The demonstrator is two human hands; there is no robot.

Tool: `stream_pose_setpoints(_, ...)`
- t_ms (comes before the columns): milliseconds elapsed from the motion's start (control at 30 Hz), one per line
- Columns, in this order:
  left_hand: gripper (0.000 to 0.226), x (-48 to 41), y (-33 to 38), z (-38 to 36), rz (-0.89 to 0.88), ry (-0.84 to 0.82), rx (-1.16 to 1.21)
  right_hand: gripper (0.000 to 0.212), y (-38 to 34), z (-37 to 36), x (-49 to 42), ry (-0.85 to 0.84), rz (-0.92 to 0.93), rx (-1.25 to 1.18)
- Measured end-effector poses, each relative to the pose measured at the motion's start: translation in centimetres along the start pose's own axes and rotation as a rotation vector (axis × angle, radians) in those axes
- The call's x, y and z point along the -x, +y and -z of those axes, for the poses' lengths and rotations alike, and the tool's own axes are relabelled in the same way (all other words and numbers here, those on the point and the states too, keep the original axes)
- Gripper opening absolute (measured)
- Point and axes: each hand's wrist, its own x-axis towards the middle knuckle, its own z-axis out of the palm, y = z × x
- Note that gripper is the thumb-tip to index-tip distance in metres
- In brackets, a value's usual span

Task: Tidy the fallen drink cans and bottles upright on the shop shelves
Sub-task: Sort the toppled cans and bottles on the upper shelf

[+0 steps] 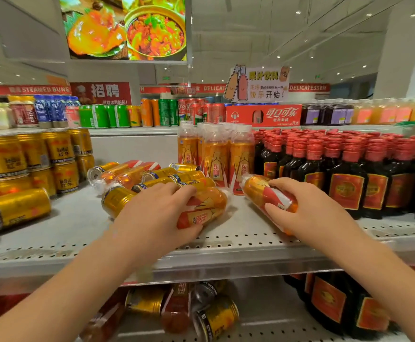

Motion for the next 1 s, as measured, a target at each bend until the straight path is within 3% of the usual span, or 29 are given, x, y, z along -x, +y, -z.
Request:
stream_pose_setpoints(433,0.036,-5.0,8.3,-2.9,0.217,0.107,0.064,0.049,0.5,-0.3,-0.2,0.018,-0.015,0.132)
stream_pose_setpoints(567,0.047,-5.3,8.1,-3.6,0.238,0.026,0.366,0.049,-0.2,-0.6,-0.3,0.035,-0.022,0.189)
stream_pose_setpoints(733,0.057,-4.6,7.4,-4.3,0.210,0.036,0.636,0.048,-0.8,-0.1,-0.8,-0.056,-0.015,-0.004)
stream_pose_setpoints(867,0.044,-3.6,5.7,-4.3,0.185,0.069,0.852,0.053,-2.0,0.0,-0.9,-0.011,-0.043,0.215)
stream_pose_setpoints(933,0.040,-3.3,4.0,-4.1,0.179,0.152,0.770,0.055,-2.7,-0.1,-1.2,0.074,-0.010,0.294)
stream_pose_setpoints(1000,0.045,-3.6,1.7,-4.0,0.152,0.245,0.425,0.055,-3.4,-0.2,-1.8,0.136,0.056,0.223)
